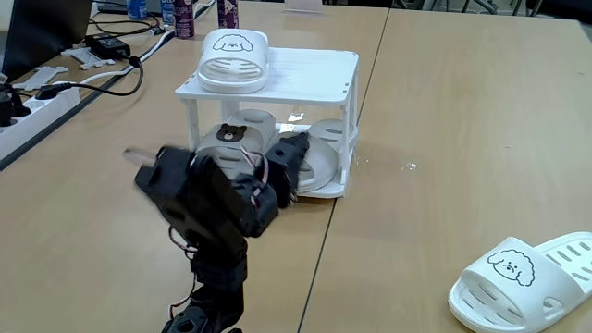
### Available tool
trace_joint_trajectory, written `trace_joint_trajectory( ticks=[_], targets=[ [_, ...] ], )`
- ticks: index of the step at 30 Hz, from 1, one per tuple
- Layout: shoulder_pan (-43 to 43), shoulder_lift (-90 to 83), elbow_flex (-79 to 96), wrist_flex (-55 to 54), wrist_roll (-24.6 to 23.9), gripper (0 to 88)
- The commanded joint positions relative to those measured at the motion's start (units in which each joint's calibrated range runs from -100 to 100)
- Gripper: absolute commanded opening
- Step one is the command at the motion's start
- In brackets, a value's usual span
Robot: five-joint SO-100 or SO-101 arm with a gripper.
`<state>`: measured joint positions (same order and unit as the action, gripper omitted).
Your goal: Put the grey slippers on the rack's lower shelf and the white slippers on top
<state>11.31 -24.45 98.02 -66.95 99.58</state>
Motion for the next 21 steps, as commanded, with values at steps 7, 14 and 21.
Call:
trace_joint_trajectory(
  ticks=[7,14,21],
  targets=[
    [30.22,43.76,-12.91,-25.45,0.42,7.8],
    [41.65,55.54,-28.15,-25.28,0.42,4.9],
    [41.65,62.7,-44.48,-21.57,0.42,11.1]
  ],
)
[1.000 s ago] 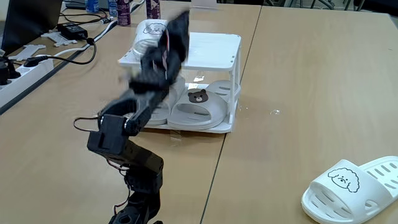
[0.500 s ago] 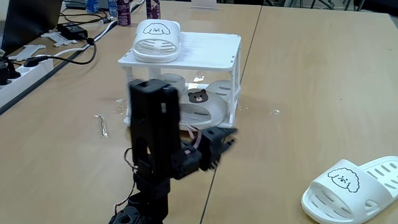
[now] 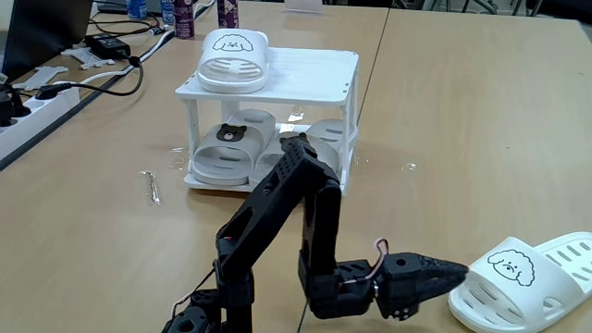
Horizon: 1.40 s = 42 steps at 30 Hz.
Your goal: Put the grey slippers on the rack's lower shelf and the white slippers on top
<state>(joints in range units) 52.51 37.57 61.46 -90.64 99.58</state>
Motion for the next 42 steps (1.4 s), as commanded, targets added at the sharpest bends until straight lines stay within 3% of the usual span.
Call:
trace_joint_trajectory(
  ticks=[1,4,11,18,19,21,23,32,38,42],
  targets=[
    [0.37,1.18,-10.26,4.1,0.42,15.0],
    [0.37,2.19,-18.56,11.35,0.42,22.7],
    [0.2,7.07,-42.65,29.64,0.42,25.3],
    [-5.55,15.48,-58.88,31.97,0.42,23.9],
    [-6.54,16.66,-61.95,33.01,0.42,18.8],
    [-6.95,17.0,-66.37,36.98,0.42,0.6],
    [-6.95,15.48,-71.42,42.07,0.42,2.0],
    [-7.03,-12.87,-78.91,74.51,0.42,0.7],
    [-8.51,-33.82,-79.0,88.75,0.42,0.7],
    [-14.02,-48.04,-79.0,97.46,0.42,0.7]
  ],
)
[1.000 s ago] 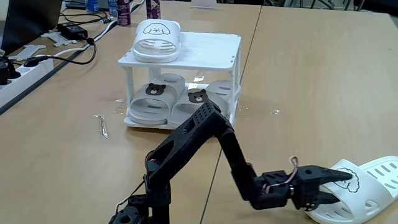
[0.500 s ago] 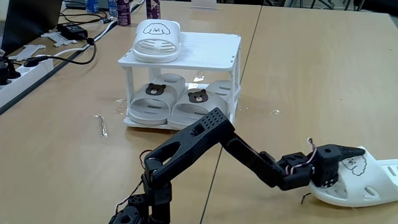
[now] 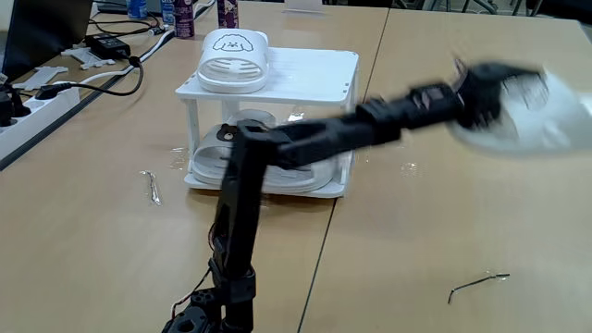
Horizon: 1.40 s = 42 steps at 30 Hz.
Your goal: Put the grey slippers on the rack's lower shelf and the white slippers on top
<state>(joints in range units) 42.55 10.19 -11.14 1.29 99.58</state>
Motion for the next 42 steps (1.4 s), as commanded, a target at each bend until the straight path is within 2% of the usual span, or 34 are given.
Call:
trace_joint_trajectory(
  ticks=[1,5,9,13,16,23,30,36,42],
  targets=[
    [-6.53,-24.78,-6.41,8.38,0.42,0.7],
    [-16.64,-34.8,-5.68,15.02,0.42,0.7],
    [-31.61,-39.76,-4.24,18.04,0.42,0.7],
    [-43.86,-39.84,-2.44,17.95,0.42,0.7],
    [-49.45,-36.14,-3.07,17.61,0.42,0.7],
    [-49.78,-14.86,-20.75,17.26,0.42,0.7],
    [-45.26,9.71,-42.85,17.18,0.42,0.7],
    [-45.1,24.35,-50.88,17.18,0.42,0.7],
    [-45.18,29.23,-50.43,17.18,0.42,0.7]
  ],
)
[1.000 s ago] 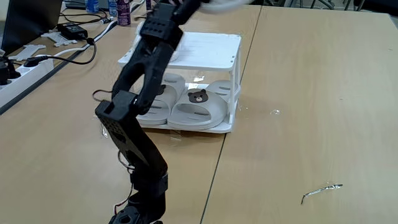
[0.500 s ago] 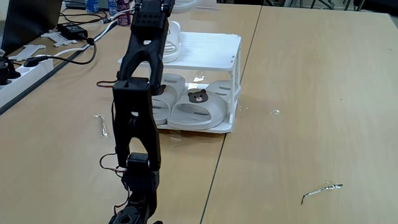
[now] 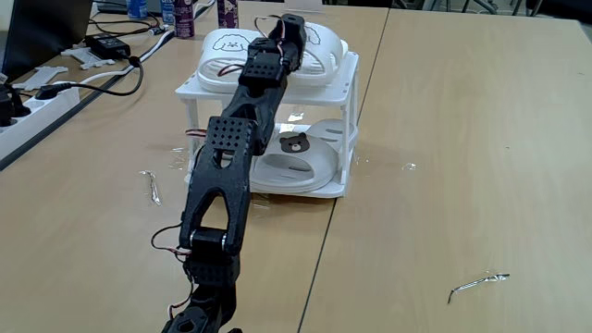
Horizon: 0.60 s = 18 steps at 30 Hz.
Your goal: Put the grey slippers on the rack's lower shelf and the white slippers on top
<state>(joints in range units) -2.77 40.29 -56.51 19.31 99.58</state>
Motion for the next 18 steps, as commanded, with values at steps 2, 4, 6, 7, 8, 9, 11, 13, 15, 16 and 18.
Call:
trace_joint_trajectory(
  ticks=[2,4,6,7,8,9,11,13,15,16,18],
  targets=[
    [-0.27,-0.36,-4.06,-0.85,0.42,0.7],
    [-0.52,-0.36,-2.89,-0.85,0.42,0.7],
    [-0.6,-0.36,-2.08,-0.85,0.42,1.1],
    [-0.6,-0.45,-1.18,-0.85,0.42,1.8],
    [-0.6,-0.87,0.0,-0.85,0.42,5.5],
    [-0.52,-1.12,1.26,-0.85,0.42,12.2],
    [-0.35,-2.8,2.97,-0.85,0.42,27.1],
    [-0.27,-5.5,7.03,-0.85,0.42,33.0],
    [-0.11,-10.38,12.99,-0.85,0.42,32.7],
    [-0.02,-12.99,15.87,-0.85,0.42,32.7],
    [0.06,-18.96,22.73,-0.85,0.42,32.7]
  ],
)
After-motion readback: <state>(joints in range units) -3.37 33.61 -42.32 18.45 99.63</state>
